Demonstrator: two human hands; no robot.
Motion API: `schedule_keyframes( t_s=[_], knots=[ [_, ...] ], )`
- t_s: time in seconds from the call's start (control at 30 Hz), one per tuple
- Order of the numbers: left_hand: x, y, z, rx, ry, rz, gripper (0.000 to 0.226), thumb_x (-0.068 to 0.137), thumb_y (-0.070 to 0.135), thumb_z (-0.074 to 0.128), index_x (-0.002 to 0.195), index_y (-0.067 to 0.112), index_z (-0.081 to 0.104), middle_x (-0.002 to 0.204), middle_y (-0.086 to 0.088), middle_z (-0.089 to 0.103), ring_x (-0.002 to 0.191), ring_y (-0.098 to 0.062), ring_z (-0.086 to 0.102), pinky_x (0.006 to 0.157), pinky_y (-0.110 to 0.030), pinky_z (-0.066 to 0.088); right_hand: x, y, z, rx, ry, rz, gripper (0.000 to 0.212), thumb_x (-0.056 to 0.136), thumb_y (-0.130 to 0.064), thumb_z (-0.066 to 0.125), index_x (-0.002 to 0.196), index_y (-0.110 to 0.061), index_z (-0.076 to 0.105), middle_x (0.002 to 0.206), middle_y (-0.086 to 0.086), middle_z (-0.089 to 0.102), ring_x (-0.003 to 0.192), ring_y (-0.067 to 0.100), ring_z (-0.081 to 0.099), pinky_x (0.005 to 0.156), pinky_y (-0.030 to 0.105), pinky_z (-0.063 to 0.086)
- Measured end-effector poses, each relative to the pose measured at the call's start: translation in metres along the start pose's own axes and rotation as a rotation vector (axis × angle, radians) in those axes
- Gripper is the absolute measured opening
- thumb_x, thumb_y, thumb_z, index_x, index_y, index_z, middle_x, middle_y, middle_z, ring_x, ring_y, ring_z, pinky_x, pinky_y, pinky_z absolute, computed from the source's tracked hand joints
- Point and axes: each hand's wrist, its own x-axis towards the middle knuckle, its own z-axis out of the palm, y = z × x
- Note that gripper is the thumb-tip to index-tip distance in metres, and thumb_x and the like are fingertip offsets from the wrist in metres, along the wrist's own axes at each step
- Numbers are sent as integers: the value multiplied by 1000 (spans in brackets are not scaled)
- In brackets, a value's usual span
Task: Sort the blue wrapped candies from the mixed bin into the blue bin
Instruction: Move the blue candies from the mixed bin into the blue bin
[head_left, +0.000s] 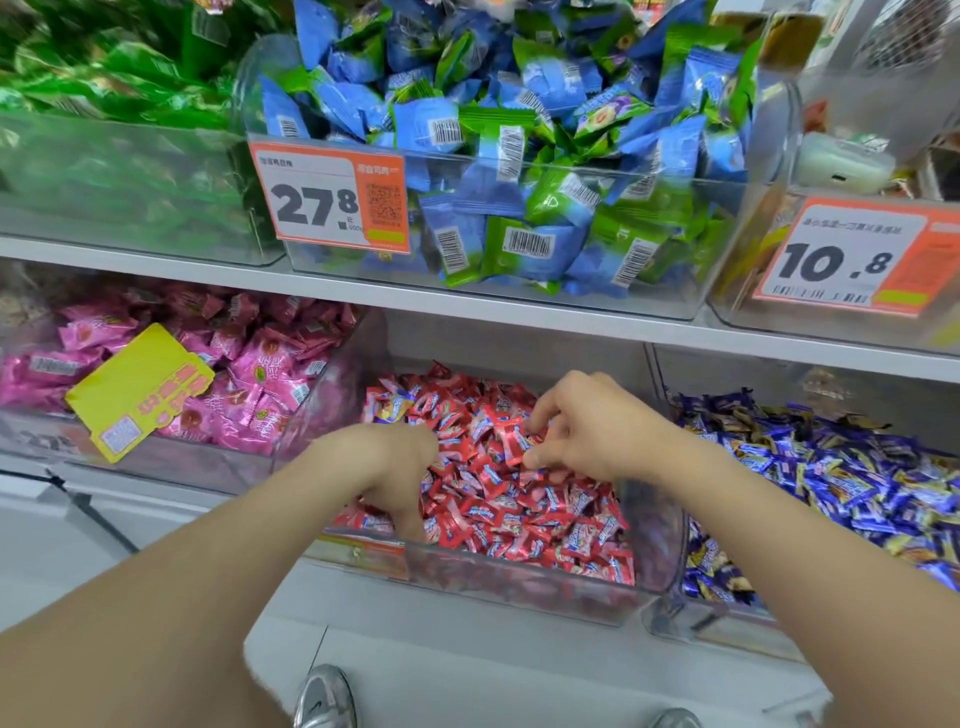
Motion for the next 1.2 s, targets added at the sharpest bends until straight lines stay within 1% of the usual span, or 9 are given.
schedule_keyframes(
  t_s=[0.13, 0.27, 0.37, 0.5, 0.63, 0.77, 0.87, 1.0, 1.2],
  knots=[
    [18, -8, 7, -148, 223, 144, 111, 59, 37, 101, 151, 19, 42, 145, -6, 52, 109, -23, 65, 94, -41, 58, -14, -2, -4, 43, 16, -3, 27, 86, -28, 88, 77, -6, 76, 60, 7, 74, 56, 15, 75, 70, 36, 65],
    [30, -1, 8, -282, 457, 321, 96, 66, 23, 97, 147, 34, 47, 133, 3, 46, 116, -16, 55, 99, -28, 46, -26, -2, -11, 1, 44, 8, 39, 90, -42, 82, 76, -6, 71, 55, 6, 71, 54, 15, 72, 57, 20, 53],
    [33, 6, 3, -342, 635, 413, 85, 73, 26, 93, 146, 33, 50, 129, 6, 45, 122, -12, 47, 101, -16, 31, -37, -1, -18, -116, 207, -49, 39, 93, -50, 76, 75, -17, 67, 61, -2, 68, 63, 6, 63, 63, 29, 43],
    [34, 13, -6, -273, 731, 442, 55, 81, 36, 87, 130, 35, 62, 121, 4, 57, 115, -18, 56, 105, -34, 45, -68, 1, -31, 48, 276, -5, 34, 98, -42, 70, 75, -19, 61, 70, -4, 73, 78, 8, 75, 70, 33, 56],
    [14, 27, -7, -192, 658, 381, 1, 93, 30, 71, 93, 30, 69, 90, 11, 67, 86, -14, 63, 85, -40, 55, -98, 14, -44, 203, 366, 161, 29, 97, -34, 70, 76, -15, 62, 55, -2, 69, 46, 7, 62, 52, 24, 48],
    [-13, 32, -2, -215, 352, 304, 56, 82, 75, 70, 74, 20, 68, 60, 11, 63, 60, -7, 59, 64, -28, 53, -110, 42, -44, -85, 528, 261, 19, 98, -29, 66, 81, -21, 65, 60, -2, 66, 76, 23, 66, 73, 39, 56],
    [-31, 32, 7, -293, 82, 326, 56, 67, 72, 86, 78, 18, 74, 62, 8, 67, 57, -7, 61, 60, -28, 57, -111, 56, -41, -118, 401, 364, 37, 103, -37, 65, 80, -10, 72, 71, 10, 71, 80, 32, 66, 74, 42, 56],
    [-34, 37, 12, -172, 187, 381, 37, 74, 54, 88, 74, 20, 75, 65, 9, 72, 54, -1, 61, 63, -28, 55, -108, 56, -41, -313, 404, 391, 20, 104, -18, 55, 96, -12, 72, 85, 16, 67, 83, 39, 66, 71, 42, 54],
    [-49, 40, 22, -163, 338, 401, 42, 78, 62, 81, 74, 21, 74, 62, 11, 68, 59, -3, 61, 66, -33, 55, -93, -2, -21, -121, 301, -48, 29, 90, -13, 56, 100, -33, 74, 75, -14, 68, 70, 5, 64, 77, 31, 56]
  ],
)
